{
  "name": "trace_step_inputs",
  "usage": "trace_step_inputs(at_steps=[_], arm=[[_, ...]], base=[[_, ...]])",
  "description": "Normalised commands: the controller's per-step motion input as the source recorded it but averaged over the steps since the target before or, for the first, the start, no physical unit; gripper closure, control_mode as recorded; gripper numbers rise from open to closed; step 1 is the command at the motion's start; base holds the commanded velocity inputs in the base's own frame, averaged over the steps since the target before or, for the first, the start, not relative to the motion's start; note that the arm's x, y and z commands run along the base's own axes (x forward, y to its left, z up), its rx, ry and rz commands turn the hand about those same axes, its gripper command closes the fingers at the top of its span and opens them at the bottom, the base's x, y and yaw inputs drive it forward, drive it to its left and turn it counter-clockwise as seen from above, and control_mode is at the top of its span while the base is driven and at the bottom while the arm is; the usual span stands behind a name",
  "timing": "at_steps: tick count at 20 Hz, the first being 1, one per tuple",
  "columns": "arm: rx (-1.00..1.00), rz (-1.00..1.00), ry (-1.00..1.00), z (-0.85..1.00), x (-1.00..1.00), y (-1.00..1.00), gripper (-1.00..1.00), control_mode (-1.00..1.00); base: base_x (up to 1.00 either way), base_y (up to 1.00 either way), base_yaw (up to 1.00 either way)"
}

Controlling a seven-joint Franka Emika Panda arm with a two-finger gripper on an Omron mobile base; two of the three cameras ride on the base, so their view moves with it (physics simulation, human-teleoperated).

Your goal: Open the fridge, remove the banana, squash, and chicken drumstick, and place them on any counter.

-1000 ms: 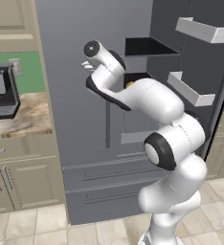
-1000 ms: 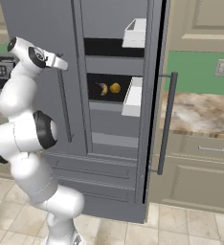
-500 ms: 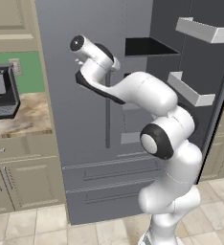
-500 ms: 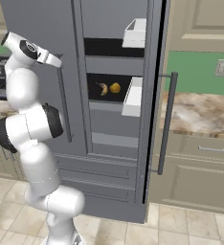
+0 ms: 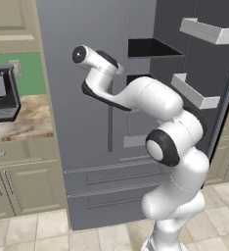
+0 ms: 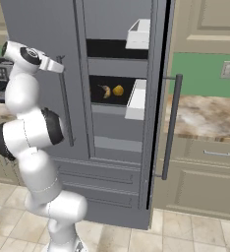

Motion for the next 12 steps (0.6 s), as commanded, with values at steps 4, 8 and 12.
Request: trace_step_inputs(at_steps=[4,8,12], arm=[[0.01,0.08,-0.02,-0.42,0.35,-0.54,1.0,-1.0],[0.0,0.11,0.07,-0.15,0.23,-0.23,1.0,-1.0],[0.01,0.05,0.03,0.0,0.01,-0.08,1.0,-1.0]], base=[[0.0,0.0,0.0],[0.0,0.0,0.0],[0.0,0.0,0.0]])
